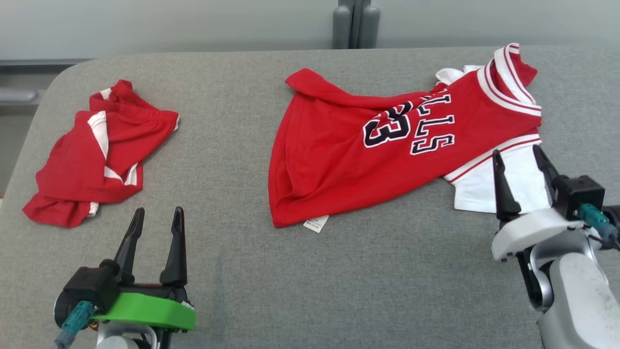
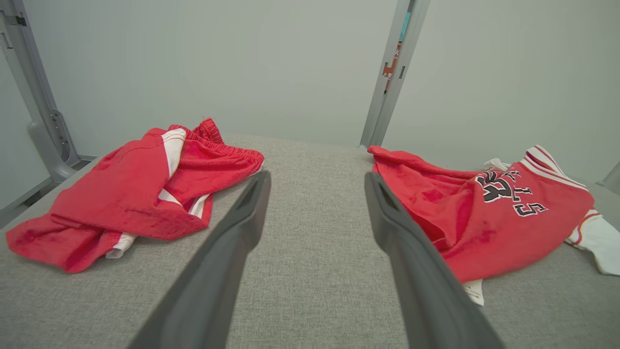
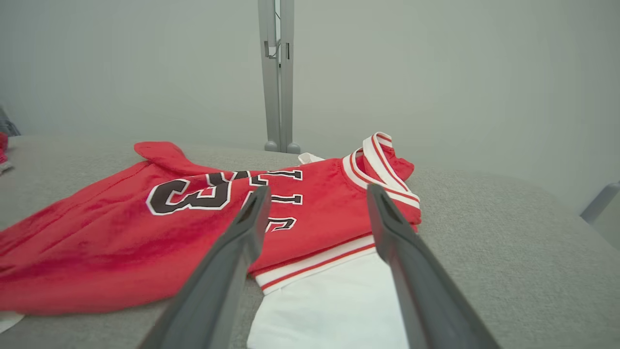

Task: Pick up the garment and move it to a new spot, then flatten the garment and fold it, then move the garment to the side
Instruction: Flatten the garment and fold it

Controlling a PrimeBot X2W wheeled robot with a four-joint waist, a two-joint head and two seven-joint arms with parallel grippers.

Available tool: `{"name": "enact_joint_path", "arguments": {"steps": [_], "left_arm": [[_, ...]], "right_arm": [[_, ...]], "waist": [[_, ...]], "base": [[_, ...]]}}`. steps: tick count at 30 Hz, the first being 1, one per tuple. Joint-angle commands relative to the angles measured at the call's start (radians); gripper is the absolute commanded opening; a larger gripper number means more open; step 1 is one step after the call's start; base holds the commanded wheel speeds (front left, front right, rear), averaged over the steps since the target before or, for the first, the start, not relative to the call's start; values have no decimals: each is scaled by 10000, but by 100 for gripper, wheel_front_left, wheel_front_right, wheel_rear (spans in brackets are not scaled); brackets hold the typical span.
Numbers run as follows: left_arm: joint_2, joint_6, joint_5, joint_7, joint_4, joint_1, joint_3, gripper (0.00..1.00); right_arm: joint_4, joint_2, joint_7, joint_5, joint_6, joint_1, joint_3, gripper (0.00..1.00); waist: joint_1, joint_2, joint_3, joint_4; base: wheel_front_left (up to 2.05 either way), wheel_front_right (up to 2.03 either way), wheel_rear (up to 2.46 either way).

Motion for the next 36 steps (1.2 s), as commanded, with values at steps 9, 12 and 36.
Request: {"name": "enact_joint_path", "arguments": {"steps": [9,12,36], "left_arm": [[-51,-32,125,-3,198,509,198,100],[-113,-32,162,-3,270,629,283,100],[-208,-24,331,-3,1107,976,581,100]], "right_arm": [[-1679,726,301,192,-16,2033,33,100],[-1856,838,388,80,-16,2382,103,100],[-2263,951,612,-195,-14,2814,479,100]], "waist": [[0,0,-1032,-673],[0,0,-1215,-754],[0,0,-1624,-963]], "base": [[0,0,0],[0,0,0],[0,0,0]]}}
